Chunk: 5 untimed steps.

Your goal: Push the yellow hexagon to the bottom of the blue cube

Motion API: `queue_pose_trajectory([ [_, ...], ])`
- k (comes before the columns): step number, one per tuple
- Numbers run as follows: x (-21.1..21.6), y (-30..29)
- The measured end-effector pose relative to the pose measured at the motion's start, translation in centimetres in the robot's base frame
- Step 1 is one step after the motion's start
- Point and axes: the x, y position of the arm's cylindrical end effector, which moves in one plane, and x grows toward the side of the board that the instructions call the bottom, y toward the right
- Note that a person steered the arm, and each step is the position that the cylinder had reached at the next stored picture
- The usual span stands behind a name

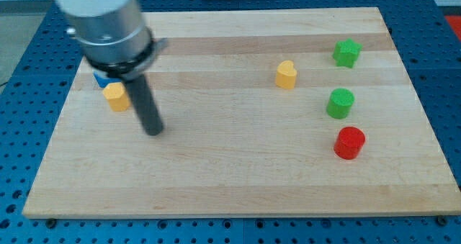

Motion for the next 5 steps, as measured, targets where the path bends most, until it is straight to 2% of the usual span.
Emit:
queue_pose_trajectory([
  [1,-2.6,2.0],
  [2,-5.2,0.3],
  [4,-5.4,-8.1],
  [5,-5.4,-9.3],
])
